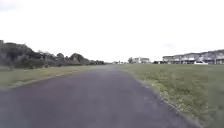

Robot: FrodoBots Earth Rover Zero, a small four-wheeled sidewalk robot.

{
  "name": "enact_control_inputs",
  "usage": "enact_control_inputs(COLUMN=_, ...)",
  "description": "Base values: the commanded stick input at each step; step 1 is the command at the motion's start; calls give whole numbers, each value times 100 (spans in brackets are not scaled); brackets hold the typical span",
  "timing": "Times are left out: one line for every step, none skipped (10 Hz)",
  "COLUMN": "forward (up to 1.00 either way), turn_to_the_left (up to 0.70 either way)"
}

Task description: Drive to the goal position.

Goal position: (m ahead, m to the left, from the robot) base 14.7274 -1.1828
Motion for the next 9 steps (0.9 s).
enact_control_inputs(forward=70, turn_to_the_left=0)
enact_control_inputs(forward=70, turn_to_the_left=0)
enact_control_inputs(forward=70, turn_to_the_left=0)
enact_control_inputs(forward=70, turn_to_the_left=0)
enact_control_inputs(forward=70, turn_to_the_left=0)
enact_control_inputs(forward=70, turn_to_the_left=0)
enact_control_inputs(forward=70, turn_to_the_left=0)
enact_control_inputs(forward=70, turn_to_the_left=0)
enact_control_inputs(forward=70, turn_to_the_left=0)
